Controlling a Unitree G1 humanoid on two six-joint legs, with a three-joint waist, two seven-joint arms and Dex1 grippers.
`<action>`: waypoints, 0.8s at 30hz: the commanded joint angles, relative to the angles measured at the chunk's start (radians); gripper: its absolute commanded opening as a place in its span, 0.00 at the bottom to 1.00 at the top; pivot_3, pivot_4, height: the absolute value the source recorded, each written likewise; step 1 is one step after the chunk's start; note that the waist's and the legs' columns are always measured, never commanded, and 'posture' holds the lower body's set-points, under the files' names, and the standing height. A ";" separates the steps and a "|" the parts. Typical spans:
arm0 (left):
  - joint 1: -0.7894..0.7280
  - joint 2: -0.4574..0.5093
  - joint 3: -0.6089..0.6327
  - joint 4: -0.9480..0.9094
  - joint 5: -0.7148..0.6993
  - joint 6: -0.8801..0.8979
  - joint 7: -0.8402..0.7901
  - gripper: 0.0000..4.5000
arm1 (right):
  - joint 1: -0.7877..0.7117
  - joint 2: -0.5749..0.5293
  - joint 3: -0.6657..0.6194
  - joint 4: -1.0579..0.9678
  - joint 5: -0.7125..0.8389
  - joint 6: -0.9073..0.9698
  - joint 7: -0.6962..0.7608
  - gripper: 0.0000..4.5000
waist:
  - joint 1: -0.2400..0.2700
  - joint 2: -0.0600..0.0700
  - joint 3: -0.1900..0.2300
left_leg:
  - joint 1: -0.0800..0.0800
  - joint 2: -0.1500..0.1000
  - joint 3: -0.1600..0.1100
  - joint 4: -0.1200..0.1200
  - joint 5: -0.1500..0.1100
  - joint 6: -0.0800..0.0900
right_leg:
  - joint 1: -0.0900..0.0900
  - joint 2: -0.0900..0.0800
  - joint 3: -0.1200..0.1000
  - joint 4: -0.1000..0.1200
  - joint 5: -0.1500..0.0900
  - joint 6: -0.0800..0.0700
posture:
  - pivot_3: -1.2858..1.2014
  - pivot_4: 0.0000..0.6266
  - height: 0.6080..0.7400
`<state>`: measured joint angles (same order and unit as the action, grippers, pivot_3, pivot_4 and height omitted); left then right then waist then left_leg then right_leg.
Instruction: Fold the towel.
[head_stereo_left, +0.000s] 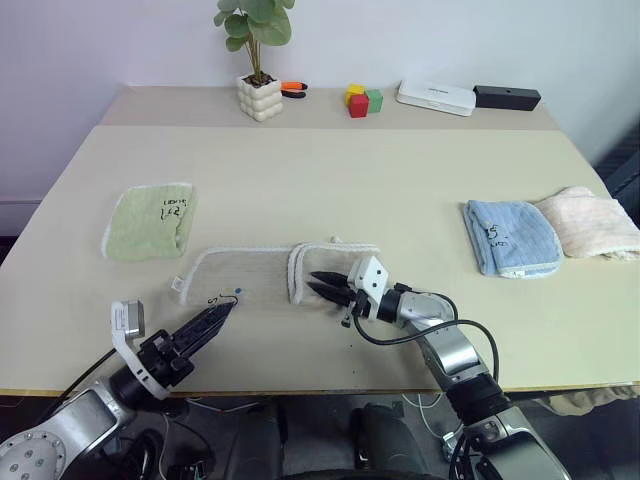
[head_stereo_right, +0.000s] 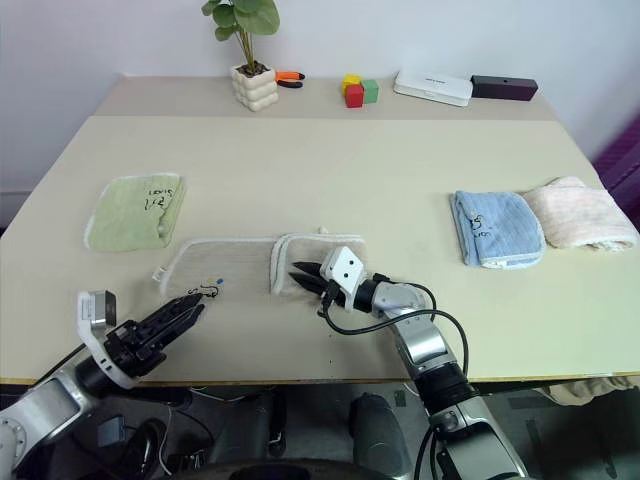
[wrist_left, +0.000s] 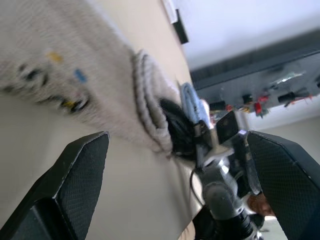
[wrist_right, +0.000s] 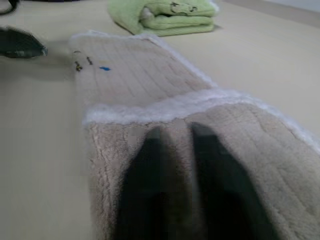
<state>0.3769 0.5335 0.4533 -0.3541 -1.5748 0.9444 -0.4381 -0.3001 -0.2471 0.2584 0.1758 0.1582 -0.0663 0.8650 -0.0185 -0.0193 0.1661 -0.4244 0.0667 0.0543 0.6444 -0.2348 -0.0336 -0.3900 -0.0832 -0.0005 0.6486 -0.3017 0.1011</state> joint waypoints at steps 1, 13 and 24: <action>0.012 -0.008 0.010 -0.012 -0.015 -0.016 -0.007 1.00 | -0.021 -0.010 -0.047 -0.126 0.121 0.103 0.039 0.64 | 0.001 0.001 0.000 | 0.000 0.000 0.000 0.000 0.000 0.000 | 0.000 0.000 0.000 0.000 0.000 0.000 | 0.52 0.24 1.00; 0.043 -0.076 0.032 0.039 -0.081 -0.080 0.137 1.00 | 0.053 -0.340 -0.239 -0.399 0.303 0.216 0.235 1.00 | 0.006 0.001 0.001 | -0.001 -0.004 0.001 -0.002 -0.001 0.000 | -0.002 -0.014 0.000 -0.005 0.000 -0.001 | 0.52 0.24 1.00; -0.054 -0.155 0.049 0.130 -0.223 -0.180 0.393 1.00 | 0.073 -0.339 -0.232 -0.365 0.267 0.193 0.214 1.00 | 0.006 0.003 0.000 | -0.001 -0.004 0.000 -0.002 0.000 0.001 | 0.001 -0.013 -0.001 -0.006 0.000 -0.001 | 0.52 0.24 1.00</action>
<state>0.3179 0.3860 0.4687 -0.2535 -1.7644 0.7955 -0.1071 -0.2333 -0.5914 0.0283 -0.1718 0.4315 0.1487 1.0850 -0.0122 -0.0166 0.1660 -0.4252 0.0628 0.0546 0.6421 -0.2351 -0.0328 -0.3884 -0.0958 -0.0016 0.6429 -0.3019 0.1002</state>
